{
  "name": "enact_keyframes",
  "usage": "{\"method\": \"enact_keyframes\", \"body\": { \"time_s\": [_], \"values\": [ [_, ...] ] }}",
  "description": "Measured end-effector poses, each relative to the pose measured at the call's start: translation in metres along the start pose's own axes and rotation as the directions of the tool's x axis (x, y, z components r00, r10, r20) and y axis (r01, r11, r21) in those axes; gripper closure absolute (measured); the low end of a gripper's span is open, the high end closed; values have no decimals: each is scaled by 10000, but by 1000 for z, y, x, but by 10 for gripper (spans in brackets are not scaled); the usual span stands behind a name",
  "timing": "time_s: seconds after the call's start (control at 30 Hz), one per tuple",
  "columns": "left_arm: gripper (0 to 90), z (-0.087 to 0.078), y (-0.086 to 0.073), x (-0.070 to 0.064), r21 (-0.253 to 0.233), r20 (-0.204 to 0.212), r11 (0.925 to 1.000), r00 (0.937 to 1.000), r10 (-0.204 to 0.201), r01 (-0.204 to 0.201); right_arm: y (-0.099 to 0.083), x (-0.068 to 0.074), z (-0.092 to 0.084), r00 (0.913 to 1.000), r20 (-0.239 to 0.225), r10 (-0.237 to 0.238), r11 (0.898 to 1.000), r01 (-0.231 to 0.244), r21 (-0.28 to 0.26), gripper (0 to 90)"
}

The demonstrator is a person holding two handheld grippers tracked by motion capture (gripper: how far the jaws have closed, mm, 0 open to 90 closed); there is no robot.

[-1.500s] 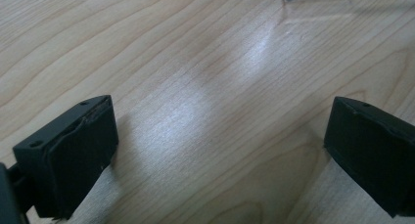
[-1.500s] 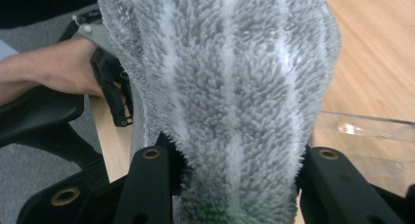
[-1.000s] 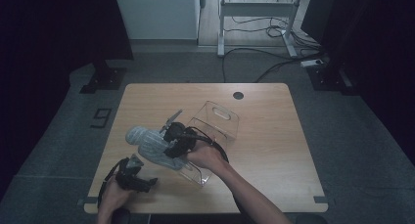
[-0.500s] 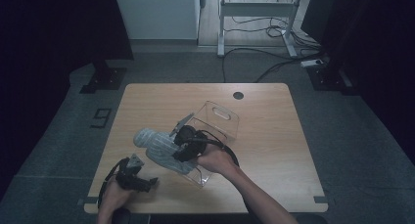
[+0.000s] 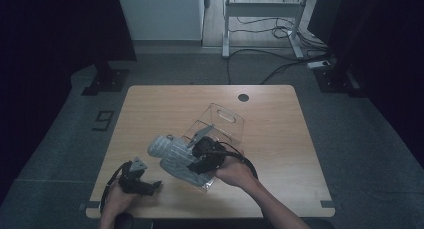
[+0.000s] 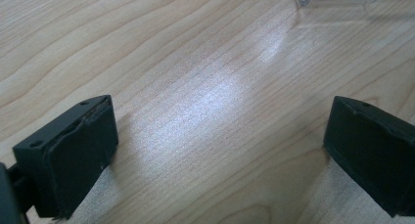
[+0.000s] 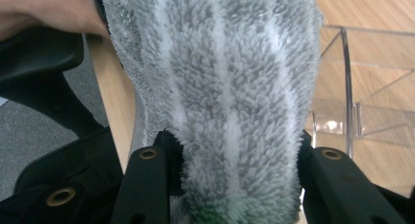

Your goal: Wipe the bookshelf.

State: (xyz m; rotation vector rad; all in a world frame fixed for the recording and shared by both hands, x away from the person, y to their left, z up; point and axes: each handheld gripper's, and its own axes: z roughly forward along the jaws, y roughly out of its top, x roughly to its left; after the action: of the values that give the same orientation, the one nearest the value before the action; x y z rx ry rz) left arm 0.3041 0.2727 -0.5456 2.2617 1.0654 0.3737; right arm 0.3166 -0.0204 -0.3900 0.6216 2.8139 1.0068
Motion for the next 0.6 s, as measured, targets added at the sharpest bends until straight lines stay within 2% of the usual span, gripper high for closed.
{"method": "enact_keyframes", "body": {
  "time_s": [0.6],
  "values": [
    [0, 0, 0, 0, -20, -32, 10000, 10000, -50, 50, -43, 8, -11, 9999, 88, 85, 9995, -83, -301, 579]
  ]
}}
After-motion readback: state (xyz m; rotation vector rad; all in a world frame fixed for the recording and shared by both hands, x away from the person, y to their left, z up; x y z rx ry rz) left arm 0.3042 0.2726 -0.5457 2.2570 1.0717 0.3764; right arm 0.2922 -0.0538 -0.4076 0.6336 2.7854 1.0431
